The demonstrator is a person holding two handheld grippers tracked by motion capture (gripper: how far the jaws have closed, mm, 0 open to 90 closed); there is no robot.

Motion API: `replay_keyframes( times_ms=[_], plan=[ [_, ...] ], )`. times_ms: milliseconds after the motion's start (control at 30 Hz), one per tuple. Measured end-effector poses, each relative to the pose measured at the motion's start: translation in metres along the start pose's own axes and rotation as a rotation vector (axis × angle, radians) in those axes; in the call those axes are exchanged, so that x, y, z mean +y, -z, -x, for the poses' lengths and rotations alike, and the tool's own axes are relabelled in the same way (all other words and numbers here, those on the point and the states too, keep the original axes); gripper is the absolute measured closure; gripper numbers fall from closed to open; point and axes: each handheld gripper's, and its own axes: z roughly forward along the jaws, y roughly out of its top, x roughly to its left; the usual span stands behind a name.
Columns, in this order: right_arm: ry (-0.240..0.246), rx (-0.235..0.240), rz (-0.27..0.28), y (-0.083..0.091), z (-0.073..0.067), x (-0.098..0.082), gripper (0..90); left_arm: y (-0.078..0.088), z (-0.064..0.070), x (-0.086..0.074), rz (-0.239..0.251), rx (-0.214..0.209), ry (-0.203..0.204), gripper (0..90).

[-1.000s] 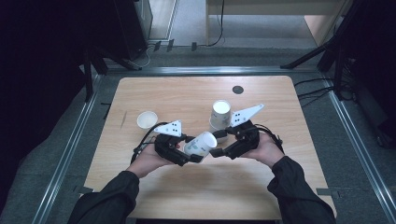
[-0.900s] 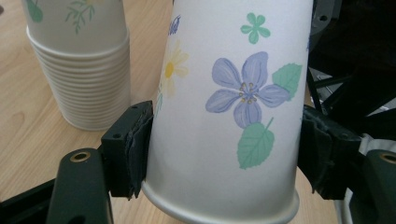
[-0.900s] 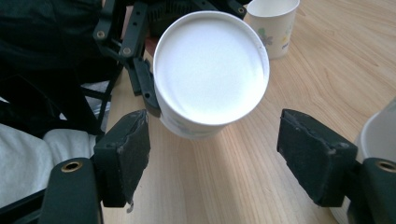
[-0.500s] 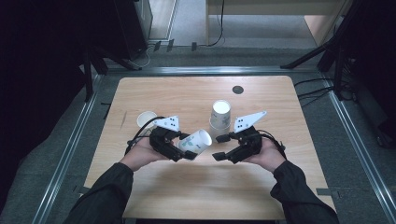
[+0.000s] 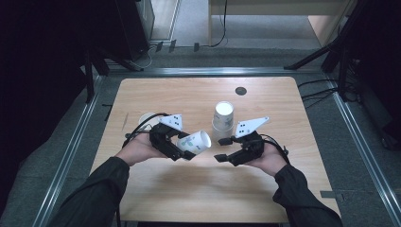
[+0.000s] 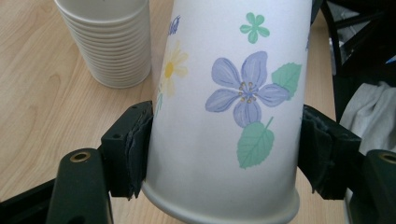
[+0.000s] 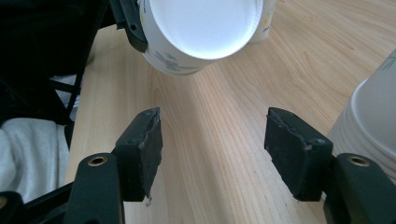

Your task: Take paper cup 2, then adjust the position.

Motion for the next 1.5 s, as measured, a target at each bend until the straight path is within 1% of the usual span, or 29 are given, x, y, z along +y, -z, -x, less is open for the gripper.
replay_keyframes(
  times_ms=[33,67,100,133,167,200,267,333,367,433,533,567,600,667,700,733,800,867,933,1033,1067,1167,1267,1500],
  plan=[
    [0.005,-0.006,-0.003,-0.001,0.0,0.0,37.4,0.0,0.0,0.001,-0.012,0.001,-0.003,27.0],
    [-0.003,-0.007,-0.007,-0.002,-0.001,-0.001,37.6,0.0,0.0,0.002,-0.025,0.002,-0.012,27.0],
    [-0.015,-0.005,-0.025,-0.003,-0.001,-0.001,39.4,0.0,0.0,0.003,-0.038,0.005,-0.019,27.0],
    [-0.046,0.016,-0.041,-0.004,0.0,0.0,39.4,0.0,-0.001,0.004,-0.053,0.005,-0.023,27.0],
    [-0.059,0.035,-0.039,-0.005,0.001,0.0,39.3,0.0,-0.001,0.005,-0.061,0.006,-0.023,27.0],
    [-0.052,0.025,-0.034,-0.006,0.0,-0.001,38.4,0.0,-0.001,0.006,-0.07,0.003,-0.026,27.0],
    [-0.036,0.027,-0.029,-0.008,-0.001,-0.001,36.3,-0.001,-0.002,0.008,-0.094,0.005,-0.034,27.0],
    [-0.02,0.028,-0.025,-0.008,-0.002,-0.001,36.3,-0.002,-0.002,0.009,-0.109,0.0,-0.042,27.0],
    [0.003,0.022,-0.017,-0.009,-0.004,-0.001,36.3,-0.003,-0.002,0.01,-0.115,-0.001,-0.045,27.0],
    [0.026,0.014,-0.007,-0.008,-0.005,-0.001,36.5,-0.004,-0.002,0.011,-0.125,-0.004,-0.046,27.0],
    [0.053,-0.003,-0.004,-0.008,-0.007,-0.001,37.8,-0.007,-0.002,0.013,-0.165,0.0,-0.061,27.0],
    [0.045,0.002,-0.002,-0.008,-0.007,-0.002,37.8,-0.008,-0.002,0.015,-0.179,-0.003,-0.073,27.0],
    [0.044,-0.001,0.001,-0.009,-0.007,-0.002,37.8,-0.009,-0.001,0.016,-0.188,-0.003,-0.072,27.0],
    [0.033,0.007,0.022,-0.011,-0.006,-0.003,37.7,-0.011,-0.001,0.019,-0.208,-0.001,-0.087,27.0],
    [0.037,0.003,0.02,-0.012,-0.006,-0.004,36.9,-0.011,-0.001,0.02,-0.211,-0.006,-0.092,27.0],
    [0.033,-0.004,0.015,-0.013,-0.007,-0.003,34.1,-0.012,0.0,0.021,-0.213,-0.007,-0.095,27.0],
    [0.036,-0.016,0.017,-0.015,-0.007,-0.002,33.6,-0.013,0.001,0.024,-0.221,-0.013,-0.103,27.0],
    [0.032,-0.012,0.031,-0.015,-0.007,0.0,33.1,-0.015,0.002,0.025,-0.229,-0.017,-0.111,27.0],
    [0.026,0.003,0.038,-0.015,-0.007,0.002,32.4,-0.017,0.002,0.025,-0.237,-0.024,-0.121,27.0],
    [0.021,0.02,0.051,-0.017,-0.008,0.004,30.4,-0.021,0.002,0.026,-0.246,-0.033,-0.121,27.0],
    [0.028,0.024,0.055,-0.018,-0.007,0.005,30.2,-0.021,0.002,0.026,-0.249,-0.035,-0.121,27.0],
    [0.024,0.029,0.056,-0.02,-0.008,0.007,29.2,-0.023,0.001,0.027,-0.274,-0.043,-0.123,27.0],
    [0.029,0.031,0.053,-0.023,-0.008,0.009,28.8,-0.024,0.003,0.03,-0.314,-0.031,-0.142,27.0],
    [0.037,0.033,0.056,-0.028,-0.009,0.013,28.8,-0.024,0.005,0.039,-0.352,-0.031,-0.165,27.0]
  ],
)
